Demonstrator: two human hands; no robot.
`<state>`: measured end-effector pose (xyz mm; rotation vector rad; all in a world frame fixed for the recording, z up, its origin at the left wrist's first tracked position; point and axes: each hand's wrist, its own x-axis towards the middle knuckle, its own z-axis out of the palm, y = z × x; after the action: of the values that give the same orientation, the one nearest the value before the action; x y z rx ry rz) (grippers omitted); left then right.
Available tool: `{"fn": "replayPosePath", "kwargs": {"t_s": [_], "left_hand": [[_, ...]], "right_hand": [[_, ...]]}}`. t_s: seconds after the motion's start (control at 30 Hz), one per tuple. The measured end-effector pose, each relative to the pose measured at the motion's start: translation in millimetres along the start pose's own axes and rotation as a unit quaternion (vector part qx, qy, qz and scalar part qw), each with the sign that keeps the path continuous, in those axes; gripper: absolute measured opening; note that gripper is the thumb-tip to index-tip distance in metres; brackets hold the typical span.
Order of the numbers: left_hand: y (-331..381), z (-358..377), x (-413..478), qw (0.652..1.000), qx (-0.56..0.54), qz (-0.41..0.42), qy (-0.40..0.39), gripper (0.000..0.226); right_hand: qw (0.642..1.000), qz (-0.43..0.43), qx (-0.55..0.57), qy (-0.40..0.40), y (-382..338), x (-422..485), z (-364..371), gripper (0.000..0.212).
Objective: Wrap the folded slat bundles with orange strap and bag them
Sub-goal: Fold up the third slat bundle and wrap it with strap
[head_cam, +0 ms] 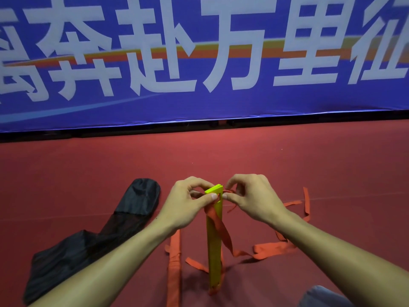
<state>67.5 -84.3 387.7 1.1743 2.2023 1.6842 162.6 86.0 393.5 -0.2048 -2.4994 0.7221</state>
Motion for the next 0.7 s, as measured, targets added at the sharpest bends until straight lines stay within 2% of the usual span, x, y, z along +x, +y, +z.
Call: {"fn": "replayPosePath", "kwargs": {"t_s": [0.1,0.2,0.3,0.37,0.43,0.53,0.6,0.63,0.7], "left_hand": [[1.6,2.6,-1.6,1.000,-0.007,-0.002,-0.001,0.021],[0.6,3.9,-1.7,1.000,-0.003,0.002,0.012,0.029],[0.2,4.3,-1.9,0.999,-0.011,-0.012,0.033,0.025],[5.1,6.7,-4.0,0.997,-0.064,-0.037,0.030,0.017],[10.0,8.1,-4.0,0.996,-0.083,-0.041,0.003,0.011],[11.4,3.2,1.4,0.999,0.012,0.037,-0.006,0.024],[8.8,-3.4,7.2,0.987,0.123,0.103,0.014,0.024],[7.9,-6.2,9.0,0.980,0.162,0.117,0.018,0.022],[8.3,-9.6,10.8,0.982,0.159,0.102,0.000,0.021]], "right_hand": [[0.999,-0.007,0.046,-0.025,-0.6,-1.4,3.5,0.022],[0.982,0.004,0.162,-0.094,2.4,-3.1,3.5,0.039],[0.968,0.018,0.221,-0.119,1.9,-6.4,2.7,0.050],[0.971,0.014,0.213,-0.104,-0.8,-6.3,4.7,0.047],[0.979,0.002,0.182,-0.088,-2.6,-5.4,9.9,0.034],[0.987,-0.016,0.141,-0.078,-2.5,-3.3,15.7,0.020],[0.988,-0.022,0.124,-0.085,-1.3,-2.6,16.0,0.027],[0.990,-0.024,0.109,-0.083,-1.3,-2.4,15.6,0.031],[0.990,-0.008,0.116,-0.077,-1.6,-2.3,15.0,0.030]]}}
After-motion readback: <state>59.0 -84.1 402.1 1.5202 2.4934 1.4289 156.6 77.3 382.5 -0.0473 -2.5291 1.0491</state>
